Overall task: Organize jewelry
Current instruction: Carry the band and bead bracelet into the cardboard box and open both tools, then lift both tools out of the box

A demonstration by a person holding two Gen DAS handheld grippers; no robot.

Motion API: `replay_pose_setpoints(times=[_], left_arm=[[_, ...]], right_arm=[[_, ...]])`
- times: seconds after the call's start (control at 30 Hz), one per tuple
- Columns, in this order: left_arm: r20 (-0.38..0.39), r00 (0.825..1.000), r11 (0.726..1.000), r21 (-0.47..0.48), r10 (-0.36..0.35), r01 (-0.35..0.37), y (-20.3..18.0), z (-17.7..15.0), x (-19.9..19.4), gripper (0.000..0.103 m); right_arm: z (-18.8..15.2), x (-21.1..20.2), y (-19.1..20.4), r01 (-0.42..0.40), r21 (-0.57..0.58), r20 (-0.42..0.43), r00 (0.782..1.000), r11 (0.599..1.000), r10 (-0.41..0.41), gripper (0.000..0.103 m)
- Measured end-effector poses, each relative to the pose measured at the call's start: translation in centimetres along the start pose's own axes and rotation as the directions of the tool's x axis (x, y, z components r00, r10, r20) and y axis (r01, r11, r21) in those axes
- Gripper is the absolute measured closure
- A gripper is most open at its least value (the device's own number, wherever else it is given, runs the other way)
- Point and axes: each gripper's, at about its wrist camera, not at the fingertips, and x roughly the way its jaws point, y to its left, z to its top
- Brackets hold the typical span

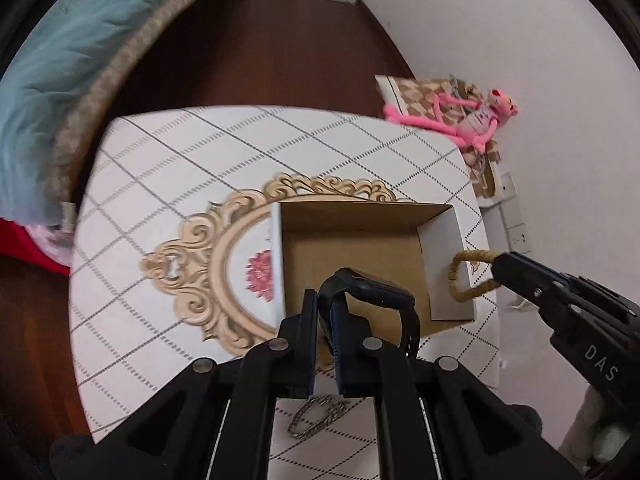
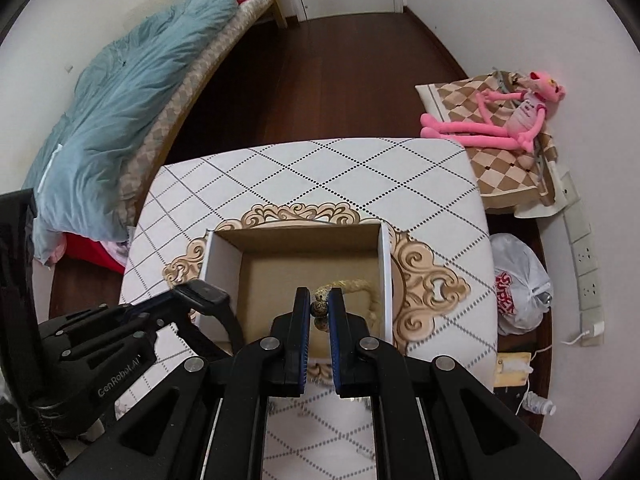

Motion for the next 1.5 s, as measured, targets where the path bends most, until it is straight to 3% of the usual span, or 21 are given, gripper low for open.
replay_pose_setpoints(times=[0.1, 0.23, 0.27, 0.3, 0.37, 0.53, 0.6, 0.67, 0.8, 1.13, 1.5], left_arm=[[-0.045, 0.999, 0.999, -0.029, -0.018, 0.017, 0.1, 1.1, 1.2, 0.096], [-0.080, 0.997, 0.998, -0.058, -0.014, 0.009, 0.3, 2.1, 2.1, 0.091], [-0.074, 0.997, 0.999, -0.054, 0.004, -0.008, 0.3, 2.3, 2.0, 0.082], [-0.063, 0.998, 0.999, -0.050, 0.016, -0.019, 0.2, 2.4, 1.8, 0.056], [-0.048, 0.999, 0.998, -0.052, 0.024, -0.027, 0.2, 2.6, 1.4, 0.015], [0.009, 0.994, 0.994, -0.021, 0.105, -0.105, 0.1, 2.3, 0.2, 0.013], [0.056, 0.985, 0.986, -0.015, 0.166, -0.165, 0.1, 1.7, -0.4, 0.001], [0.092, 0.974, 0.978, -0.020, 0.208, -0.207, 0.4, 1.0, -0.8, 0.001], [0.107, 0.957, 0.963, -0.025, 0.269, -0.268, 1.0, -0.6, -0.6, 0.001], [0.142, 0.944, 0.954, -0.035, 0.299, -0.297, 1.0, -3.1, -2.0, 0.001], [0.215, 0.932, 0.956, -0.035, 0.291, -0.291, -0.2, -5.2, -7.1, 0.001]], right_arm=[[1.0, 1.6, -0.4, -0.027, 0.014, -0.026, 0.999, 1.000, 0.027, 0.094], [1.9, 3.9, -1.6, -0.122, 0.063, -0.116, 0.985, 0.991, 0.129, 0.092], [1.9, 4.5, -1.8, -0.124, 0.072, -0.139, 0.981, 0.990, 0.133, 0.091], [1.7, 4.8, -2.0, -0.121, 0.080, -0.152, 0.980, 0.989, 0.132, 0.080], [1.4, 5.1, -2.6, -0.114, 0.089, -0.154, 0.980, 0.989, 0.126, 0.058], [0.3, 4.4, -3.4, -0.026, 0.061, -0.126, 0.991, 0.998, 0.033, 0.046], [-0.3, 4.2, -3.6, 0.035, 0.040, -0.109, 0.994, 0.999, -0.030, 0.024], [-1.1, 4.1, -3.5, 0.095, 0.010, -0.095, 0.991, 0.995, -0.094, 0.013], [-2.2, 4.3, -3.1, 0.163, -0.033, -0.076, 0.983, 0.986, -0.165, 0.006], [-4.1, 3.6, -2.0, 0.183, -0.052, -0.043, 0.982, 0.982, -0.185, 0.005], [-5.2, -1.8, 0.0, 0.204, -0.063, 0.061, 0.978, 0.977, -0.201, 0.005]])
